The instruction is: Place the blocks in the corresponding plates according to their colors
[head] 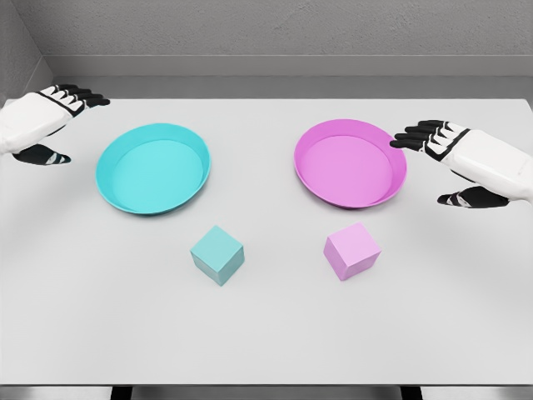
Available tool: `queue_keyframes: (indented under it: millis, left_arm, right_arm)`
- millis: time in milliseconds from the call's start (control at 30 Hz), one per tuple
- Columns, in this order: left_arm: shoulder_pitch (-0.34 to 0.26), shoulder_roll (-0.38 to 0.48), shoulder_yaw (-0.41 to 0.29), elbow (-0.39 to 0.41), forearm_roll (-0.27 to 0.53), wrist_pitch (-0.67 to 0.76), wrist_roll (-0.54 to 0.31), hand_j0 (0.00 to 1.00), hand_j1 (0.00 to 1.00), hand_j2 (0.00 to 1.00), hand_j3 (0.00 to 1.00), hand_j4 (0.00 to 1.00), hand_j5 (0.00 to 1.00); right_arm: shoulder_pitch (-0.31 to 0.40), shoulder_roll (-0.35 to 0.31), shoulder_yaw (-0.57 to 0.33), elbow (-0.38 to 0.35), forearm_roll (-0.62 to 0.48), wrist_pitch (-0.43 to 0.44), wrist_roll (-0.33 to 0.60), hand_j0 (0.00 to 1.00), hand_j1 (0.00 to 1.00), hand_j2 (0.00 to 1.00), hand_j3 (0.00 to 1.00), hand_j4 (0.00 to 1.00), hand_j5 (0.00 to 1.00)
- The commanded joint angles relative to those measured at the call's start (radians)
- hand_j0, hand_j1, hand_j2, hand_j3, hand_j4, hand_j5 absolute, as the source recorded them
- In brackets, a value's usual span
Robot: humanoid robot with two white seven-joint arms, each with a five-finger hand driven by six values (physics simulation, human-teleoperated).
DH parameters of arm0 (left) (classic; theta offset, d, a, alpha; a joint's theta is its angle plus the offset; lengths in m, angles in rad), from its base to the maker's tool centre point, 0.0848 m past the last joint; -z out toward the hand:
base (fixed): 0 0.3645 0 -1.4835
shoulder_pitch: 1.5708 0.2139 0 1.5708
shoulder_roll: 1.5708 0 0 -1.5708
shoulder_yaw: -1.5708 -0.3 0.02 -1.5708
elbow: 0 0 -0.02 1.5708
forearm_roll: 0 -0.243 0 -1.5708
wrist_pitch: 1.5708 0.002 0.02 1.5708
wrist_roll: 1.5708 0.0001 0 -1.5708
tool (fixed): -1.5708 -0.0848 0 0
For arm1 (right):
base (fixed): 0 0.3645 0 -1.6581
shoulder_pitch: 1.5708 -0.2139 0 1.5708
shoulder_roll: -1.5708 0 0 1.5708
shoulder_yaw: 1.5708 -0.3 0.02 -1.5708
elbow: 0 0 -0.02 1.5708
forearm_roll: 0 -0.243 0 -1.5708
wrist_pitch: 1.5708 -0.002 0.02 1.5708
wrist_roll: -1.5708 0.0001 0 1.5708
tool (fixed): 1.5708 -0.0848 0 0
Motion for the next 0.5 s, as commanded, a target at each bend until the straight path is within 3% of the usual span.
queue_keyframes:
  millis: [0,100,200,267,367,467]
  left_arm:
    - [0.000,0.004,0.001,-0.003,0.008,0.001,0.000,1.00,1.00,1.00,1.00,1.00,1.00]
    - [0.009,0.007,0.003,-0.016,0.009,0.001,0.000,1.00,1.00,1.00,1.00,1.00,1.00]
    - [0.112,0.020,0.023,-0.170,0.011,0.001,0.000,1.00,1.00,1.00,1.00,1.00,1.00]
    - [0.153,0.018,0.040,-0.225,0.011,0.001,0.000,1.00,1.00,1.00,1.00,1.00,1.00]
    - [0.199,0.021,0.040,-0.308,0.009,0.001,0.000,1.00,1.00,1.00,1.00,1.00,1.00]
    - [0.201,0.032,0.033,-0.328,0.012,0.001,0.000,1.00,1.00,1.00,1.00,1.00,1.00]
  right_arm:
    - [0.000,-0.001,0.000,-0.002,-0.006,0.001,-0.001,1.00,1.00,1.00,1.00,1.00,1.00]
    - [-0.002,-0.001,0.000,-0.002,-0.008,0.003,-0.001,1.00,1.00,1.00,1.00,1.00,1.00]
    - [-0.005,0.009,0.012,-0.001,-0.006,0.006,0.004,1.00,1.00,1.00,1.00,1.00,1.00]
    - [-0.006,0.014,0.023,-0.001,-0.005,0.007,0.114,1.00,1.00,1.00,1.00,1.00,1.00]
    - [-0.026,0.019,0.024,-0.002,-0.005,0.007,0.183,1.00,1.00,1.00,1.00,1.00,1.00]
    - [-0.123,0.029,0.079,-0.004,-0.005,0.007,0.286,1.00,1.00,1.00,1.00,1.00,1.00]
